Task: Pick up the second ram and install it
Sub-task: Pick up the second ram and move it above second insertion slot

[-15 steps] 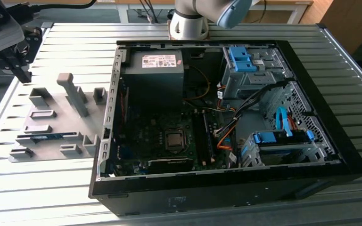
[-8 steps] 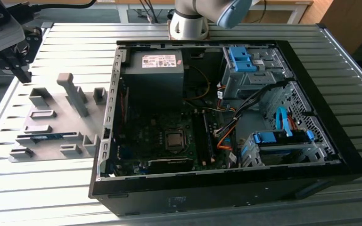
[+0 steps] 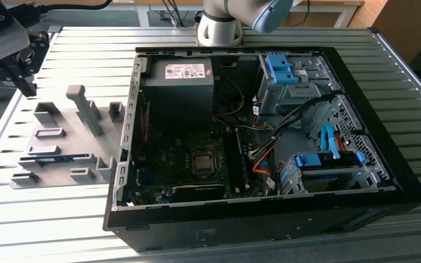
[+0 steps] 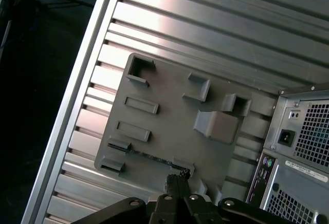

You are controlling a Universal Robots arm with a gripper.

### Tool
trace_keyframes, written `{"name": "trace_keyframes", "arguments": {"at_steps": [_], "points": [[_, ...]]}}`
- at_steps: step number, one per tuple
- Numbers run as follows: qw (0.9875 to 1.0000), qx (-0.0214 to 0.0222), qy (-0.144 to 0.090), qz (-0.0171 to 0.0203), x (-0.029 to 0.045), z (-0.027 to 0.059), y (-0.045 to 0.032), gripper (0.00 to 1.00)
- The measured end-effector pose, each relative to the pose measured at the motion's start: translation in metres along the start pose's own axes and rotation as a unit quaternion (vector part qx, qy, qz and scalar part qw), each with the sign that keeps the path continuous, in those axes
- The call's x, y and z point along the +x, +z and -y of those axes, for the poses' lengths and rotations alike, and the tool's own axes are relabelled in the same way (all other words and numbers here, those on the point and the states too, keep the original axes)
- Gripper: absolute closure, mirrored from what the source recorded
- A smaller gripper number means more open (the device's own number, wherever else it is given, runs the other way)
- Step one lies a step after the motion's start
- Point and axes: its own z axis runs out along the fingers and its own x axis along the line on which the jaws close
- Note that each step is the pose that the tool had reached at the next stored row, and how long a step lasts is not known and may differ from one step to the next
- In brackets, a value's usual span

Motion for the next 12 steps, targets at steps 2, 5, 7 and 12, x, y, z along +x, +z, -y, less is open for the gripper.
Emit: {"name": "trace_keyframes", "arguments": {"at_steps": [2,5,7,12], "points": [[1.0,0.0,-0.001,0.0,0.0,0.0,0.0,0.89],[1.0,0.0001,-0.006,-0.0002,0.0001,0.0,0.0,0.89],[0.9998,0.0002,-0.02,-0.0009,0.0002,0.0001,0.0001,0.89],[0.9978,0.0007,-0.066,-0.0025,0.0003,0.0001,0.0013,0.89]]}}
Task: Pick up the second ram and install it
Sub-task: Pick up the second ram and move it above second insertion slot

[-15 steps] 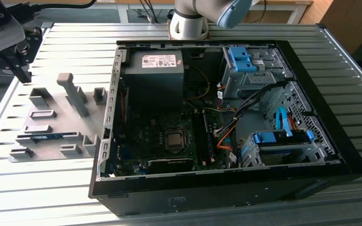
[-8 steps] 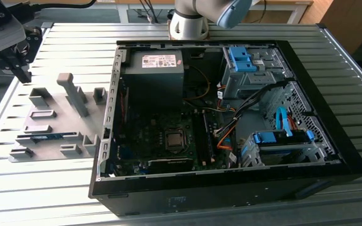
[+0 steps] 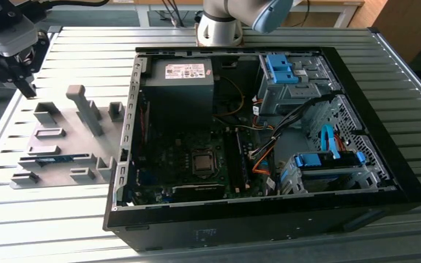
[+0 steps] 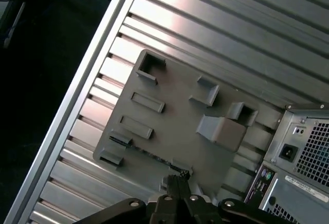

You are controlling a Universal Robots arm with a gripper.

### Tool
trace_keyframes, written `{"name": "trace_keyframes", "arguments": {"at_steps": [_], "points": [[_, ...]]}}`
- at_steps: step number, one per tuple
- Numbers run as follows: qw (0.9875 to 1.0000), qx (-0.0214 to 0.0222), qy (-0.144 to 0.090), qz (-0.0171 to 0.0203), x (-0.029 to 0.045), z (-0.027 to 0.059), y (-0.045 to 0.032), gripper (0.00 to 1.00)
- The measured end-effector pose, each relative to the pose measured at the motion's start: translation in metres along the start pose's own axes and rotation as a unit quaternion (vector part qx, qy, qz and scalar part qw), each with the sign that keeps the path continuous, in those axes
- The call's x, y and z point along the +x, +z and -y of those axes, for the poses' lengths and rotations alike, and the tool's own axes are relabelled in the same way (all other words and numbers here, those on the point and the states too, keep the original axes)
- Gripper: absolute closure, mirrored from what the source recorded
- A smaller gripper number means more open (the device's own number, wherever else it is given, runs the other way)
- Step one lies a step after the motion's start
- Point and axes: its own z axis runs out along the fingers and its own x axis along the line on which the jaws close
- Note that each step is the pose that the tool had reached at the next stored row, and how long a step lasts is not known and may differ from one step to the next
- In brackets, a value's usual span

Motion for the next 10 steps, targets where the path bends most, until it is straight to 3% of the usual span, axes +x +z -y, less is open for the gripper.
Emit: {"name": "trace_keyframes", "arguments": {"at_steps": [5,10], "points": [[0.999,0.0005,-0.045,-0.0017,0.0,0.0001,0.0011,0.89],[0.9959,0.0009,-0.09,-0.0035,0.0,0.0001,0.0027,0.89]]}}
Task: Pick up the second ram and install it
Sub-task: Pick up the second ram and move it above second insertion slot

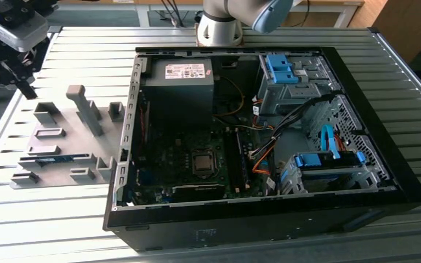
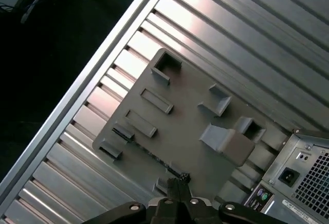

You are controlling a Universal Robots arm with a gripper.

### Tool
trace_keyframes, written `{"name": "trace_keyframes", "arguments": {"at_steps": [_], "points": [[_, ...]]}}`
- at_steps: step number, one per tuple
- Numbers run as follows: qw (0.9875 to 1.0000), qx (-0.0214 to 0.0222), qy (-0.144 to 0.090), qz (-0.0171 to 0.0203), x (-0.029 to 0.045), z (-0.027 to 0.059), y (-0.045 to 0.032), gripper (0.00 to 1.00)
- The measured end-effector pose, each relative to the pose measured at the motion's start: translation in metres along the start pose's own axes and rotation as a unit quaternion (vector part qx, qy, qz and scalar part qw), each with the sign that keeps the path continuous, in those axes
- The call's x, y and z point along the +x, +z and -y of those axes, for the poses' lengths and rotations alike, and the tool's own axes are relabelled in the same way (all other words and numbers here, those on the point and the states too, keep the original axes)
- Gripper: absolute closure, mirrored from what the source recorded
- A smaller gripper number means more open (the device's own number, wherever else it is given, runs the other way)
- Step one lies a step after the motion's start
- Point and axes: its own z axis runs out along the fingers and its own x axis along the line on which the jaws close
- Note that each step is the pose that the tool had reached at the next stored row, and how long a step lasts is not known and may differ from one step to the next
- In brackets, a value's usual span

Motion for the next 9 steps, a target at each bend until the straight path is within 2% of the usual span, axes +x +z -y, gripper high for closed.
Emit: {"name": "trace_keyframes", "arguments": {"at_steps": [3,6,9], "points": [[0.9996,0.0003,-0.027,-0.0011,0.0,0.0,0.001,0.89],[0.9986,0.0005,-0.053,-0.0021,0.0,0.0,0.0019,0.89],[0.9981,0.0006,-0.062,-0.0025,0.0033,-0.0022,0.0036,0.89]]}}
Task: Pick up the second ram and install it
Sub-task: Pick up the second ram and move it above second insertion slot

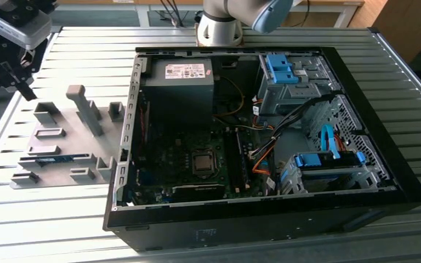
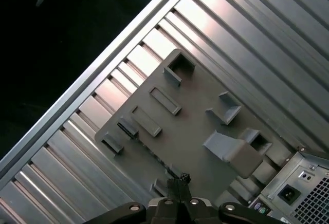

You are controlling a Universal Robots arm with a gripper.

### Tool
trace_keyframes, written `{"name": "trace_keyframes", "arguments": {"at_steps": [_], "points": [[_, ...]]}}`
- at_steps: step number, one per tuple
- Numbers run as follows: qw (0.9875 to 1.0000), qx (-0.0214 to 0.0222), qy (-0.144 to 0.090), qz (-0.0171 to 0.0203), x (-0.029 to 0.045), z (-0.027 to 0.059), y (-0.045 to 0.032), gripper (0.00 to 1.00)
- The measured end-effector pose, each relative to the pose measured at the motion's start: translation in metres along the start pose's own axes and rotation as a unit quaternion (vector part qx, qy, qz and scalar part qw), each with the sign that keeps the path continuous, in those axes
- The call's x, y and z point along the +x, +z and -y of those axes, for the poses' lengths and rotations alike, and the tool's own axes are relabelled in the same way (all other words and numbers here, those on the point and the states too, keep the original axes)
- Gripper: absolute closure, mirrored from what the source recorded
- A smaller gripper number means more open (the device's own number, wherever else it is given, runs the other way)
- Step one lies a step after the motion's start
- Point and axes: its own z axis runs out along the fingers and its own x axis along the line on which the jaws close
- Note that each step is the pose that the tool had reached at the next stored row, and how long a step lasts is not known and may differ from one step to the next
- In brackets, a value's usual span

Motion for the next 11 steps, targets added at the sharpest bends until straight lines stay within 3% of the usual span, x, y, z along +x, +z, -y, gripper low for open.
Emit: {"name": "trace_keyframes", "arguments": {"at_steps": [3,6,11], "points": [[0.9999,0.0002,-0.012,-0.0003,0.0022,-0.002,0.0016,0.89],[0.9993,0.0004,-0.038,-0.0015,0.0023,-0.0019,0.0026,0.89],[0.9965,0.0009,-0.084,-0.0033,0.0023,-0.0019,0.0044,0.89]]}}
